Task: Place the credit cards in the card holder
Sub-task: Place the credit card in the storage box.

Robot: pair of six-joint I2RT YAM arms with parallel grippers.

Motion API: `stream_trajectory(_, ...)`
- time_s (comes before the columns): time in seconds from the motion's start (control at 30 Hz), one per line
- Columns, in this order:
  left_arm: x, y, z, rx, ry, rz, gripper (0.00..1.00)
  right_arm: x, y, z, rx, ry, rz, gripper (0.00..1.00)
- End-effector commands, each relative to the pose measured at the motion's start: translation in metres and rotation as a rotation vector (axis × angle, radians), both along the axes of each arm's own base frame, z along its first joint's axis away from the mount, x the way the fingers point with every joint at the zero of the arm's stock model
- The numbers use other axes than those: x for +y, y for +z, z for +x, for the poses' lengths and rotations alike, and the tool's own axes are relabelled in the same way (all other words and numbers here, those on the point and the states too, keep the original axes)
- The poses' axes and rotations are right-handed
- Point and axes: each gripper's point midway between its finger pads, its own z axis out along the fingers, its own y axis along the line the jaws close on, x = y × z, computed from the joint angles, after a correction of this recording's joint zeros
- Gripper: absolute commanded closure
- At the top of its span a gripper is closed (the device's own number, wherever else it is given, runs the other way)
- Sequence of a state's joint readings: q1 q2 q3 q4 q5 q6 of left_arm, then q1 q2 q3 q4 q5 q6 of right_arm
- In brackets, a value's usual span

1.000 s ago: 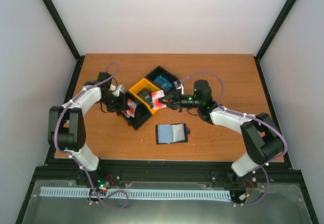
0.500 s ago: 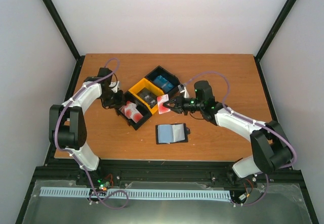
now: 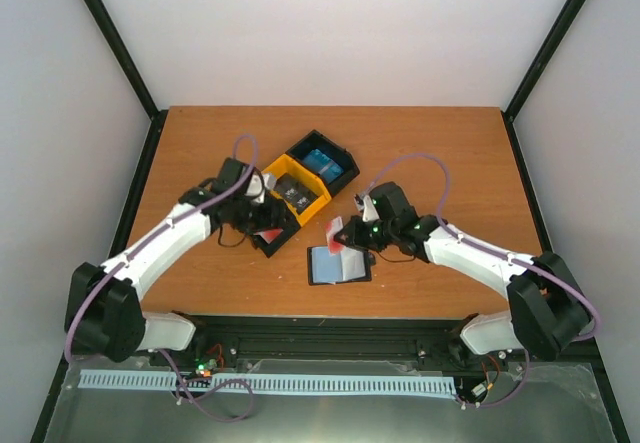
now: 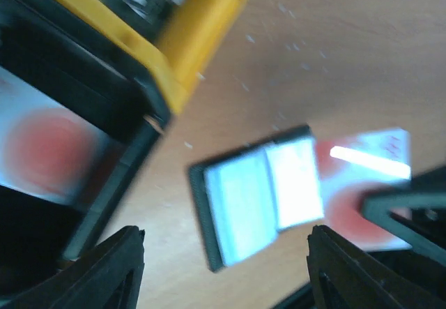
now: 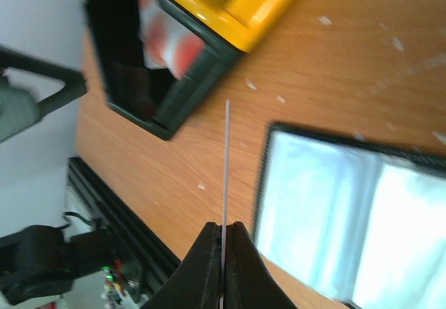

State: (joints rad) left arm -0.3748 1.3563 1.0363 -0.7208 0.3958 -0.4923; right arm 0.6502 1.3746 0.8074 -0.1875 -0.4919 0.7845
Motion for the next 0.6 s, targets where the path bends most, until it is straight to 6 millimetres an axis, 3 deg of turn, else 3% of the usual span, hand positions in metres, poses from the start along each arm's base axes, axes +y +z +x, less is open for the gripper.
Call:
stream_trajectory(0.0,-0.057,0.000,-0.027,-0.002,-0.052,-0.209,0.35,-0.021,-0.032,-0.013,0.005,-0.034,-0.091,0.97)
stream_trajectory(0.1,-0.079,-0.018,-0.044,0.010,-0.091,-0.193,0.40,-0.027,-0.045,-0.017,-0.011,-0.034,-0.087,0.97)
stream_trajectory(0.3,-0.088,-0.072,-0.060,0.063,-0.097,-0.038,0.53,-0.038,-0.076,-0.023,-0.003,-0.039,-0.033,0.97)
stream_trajectory(0.57,-0.097,-0.103,-0.071,0.135,-0.134,-0.023,0.75,-0.034,-0.076,-0.023,-0.053,-0.031,0.035,0.97)
